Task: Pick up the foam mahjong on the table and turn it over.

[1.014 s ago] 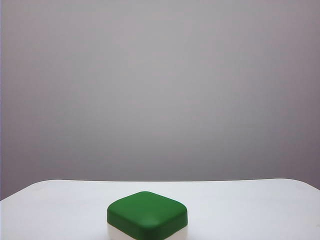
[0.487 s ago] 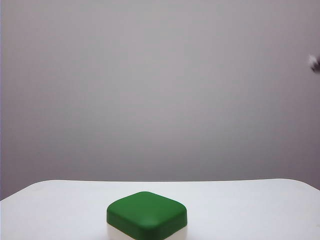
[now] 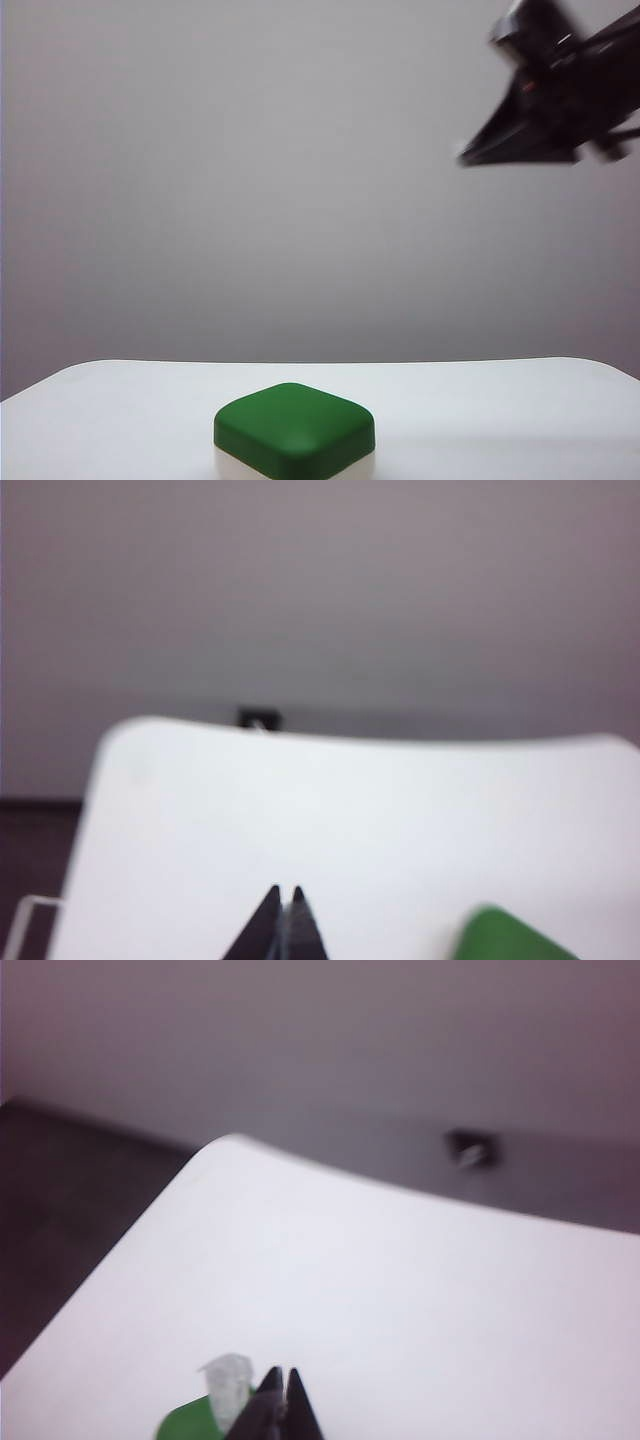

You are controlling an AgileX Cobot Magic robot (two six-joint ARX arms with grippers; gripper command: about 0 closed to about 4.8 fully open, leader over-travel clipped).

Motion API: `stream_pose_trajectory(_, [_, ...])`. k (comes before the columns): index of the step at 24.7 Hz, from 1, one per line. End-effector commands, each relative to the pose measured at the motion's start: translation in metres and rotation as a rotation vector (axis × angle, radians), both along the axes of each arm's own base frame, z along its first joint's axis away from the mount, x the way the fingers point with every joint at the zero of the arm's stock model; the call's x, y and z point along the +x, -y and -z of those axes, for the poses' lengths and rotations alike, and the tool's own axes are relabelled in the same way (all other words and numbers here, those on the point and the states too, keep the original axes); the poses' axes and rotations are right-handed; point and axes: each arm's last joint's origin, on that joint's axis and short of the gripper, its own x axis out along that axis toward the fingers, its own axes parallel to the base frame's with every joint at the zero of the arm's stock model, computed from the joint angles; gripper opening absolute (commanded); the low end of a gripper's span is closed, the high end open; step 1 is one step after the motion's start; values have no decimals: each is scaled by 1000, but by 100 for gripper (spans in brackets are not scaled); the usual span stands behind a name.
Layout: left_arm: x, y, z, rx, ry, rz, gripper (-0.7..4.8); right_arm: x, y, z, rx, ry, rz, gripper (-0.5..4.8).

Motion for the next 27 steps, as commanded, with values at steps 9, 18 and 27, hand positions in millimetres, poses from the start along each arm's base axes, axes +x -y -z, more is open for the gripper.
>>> stream_pose_trajectory(9, [16, 8, -25, 43, -32, 139, -5, 69, -33, 80, -1, -311, -339, 121])
stream_pose_trajectory(18, [14, 18, -12, 17, -165, 308, -6, 85, -65, 105, -104, -457, -510, 181])
stream_pose_trajectory(27, [2, 26, 0, -41, -337, 531, -6, 86, -82, 115, -235, -500, -514, 182])
